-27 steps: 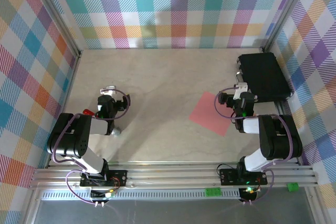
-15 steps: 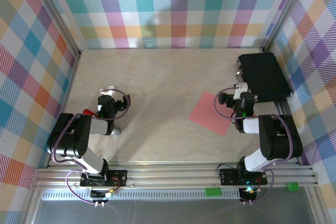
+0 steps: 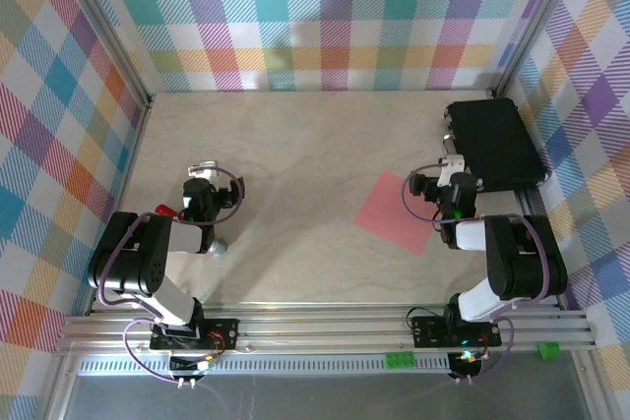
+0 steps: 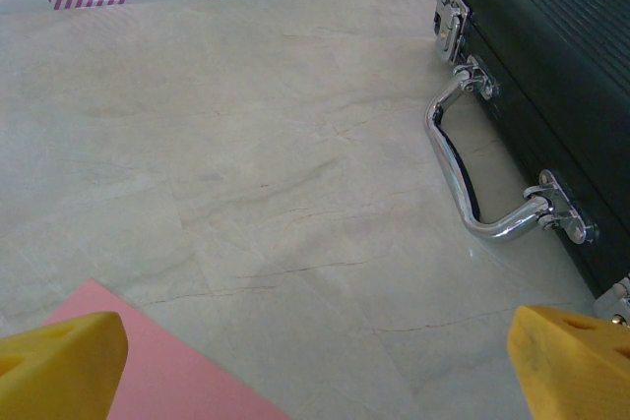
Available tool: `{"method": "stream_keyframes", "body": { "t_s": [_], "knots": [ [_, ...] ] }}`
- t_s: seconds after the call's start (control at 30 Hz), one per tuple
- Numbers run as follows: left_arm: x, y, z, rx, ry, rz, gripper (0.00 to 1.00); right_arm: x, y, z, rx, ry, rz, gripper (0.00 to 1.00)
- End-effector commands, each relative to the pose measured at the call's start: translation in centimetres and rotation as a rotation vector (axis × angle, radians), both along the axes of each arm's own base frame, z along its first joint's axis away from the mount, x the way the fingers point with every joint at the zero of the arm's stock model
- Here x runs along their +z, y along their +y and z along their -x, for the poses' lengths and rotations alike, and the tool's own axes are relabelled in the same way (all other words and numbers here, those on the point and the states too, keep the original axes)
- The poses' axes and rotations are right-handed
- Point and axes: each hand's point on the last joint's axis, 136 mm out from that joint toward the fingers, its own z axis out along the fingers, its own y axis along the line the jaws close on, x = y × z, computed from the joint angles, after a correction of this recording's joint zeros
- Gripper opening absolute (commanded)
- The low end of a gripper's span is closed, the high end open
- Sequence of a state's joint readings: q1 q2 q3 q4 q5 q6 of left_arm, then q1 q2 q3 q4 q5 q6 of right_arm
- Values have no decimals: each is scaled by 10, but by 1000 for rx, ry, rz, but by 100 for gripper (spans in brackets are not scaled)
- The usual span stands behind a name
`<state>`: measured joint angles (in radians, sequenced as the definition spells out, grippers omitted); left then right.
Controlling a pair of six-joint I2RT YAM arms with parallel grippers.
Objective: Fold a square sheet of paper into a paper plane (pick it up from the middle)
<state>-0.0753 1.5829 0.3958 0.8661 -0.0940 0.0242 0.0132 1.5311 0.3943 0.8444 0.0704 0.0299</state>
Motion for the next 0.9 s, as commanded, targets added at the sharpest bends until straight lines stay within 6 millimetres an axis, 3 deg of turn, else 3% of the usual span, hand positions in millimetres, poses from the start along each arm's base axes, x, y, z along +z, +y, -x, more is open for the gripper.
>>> {"method": "stream_keyframes", "body": {
  "t_s": [0.0, 0.17, 0.27, 0.43, 0.53, 0.73, 0.87],
  "knots": [
    [6, -1, -6, -14, -18, -8, 100, 3, -1, -3, -6, -10, -12, 99],
    [7, 0, -4, -10, -25, -9, 100, 3, -1, -1, -5, -18, -12, 99],
    [18, 8, 1, 37, -58, -6, 100, 12, -9, 1, -55, -27, -14, 99],
    [52, 15, 9, 77, -52, 1, 100, 53, -11, 8, -107, -21, 27, 99],
    [79, 11, 12, 96, -19, 101, 100, 77, -9, 15, -122, 31, -37, 99],
    [136, -32, 26, -16, 82, 444, 100, 97, 18, 48, -116, 337, -247, 99],
    [147, -64, 36, -135, 186, 604, 100, 100, 45, 65, -39, 466, -386, 99]
  ]
}}
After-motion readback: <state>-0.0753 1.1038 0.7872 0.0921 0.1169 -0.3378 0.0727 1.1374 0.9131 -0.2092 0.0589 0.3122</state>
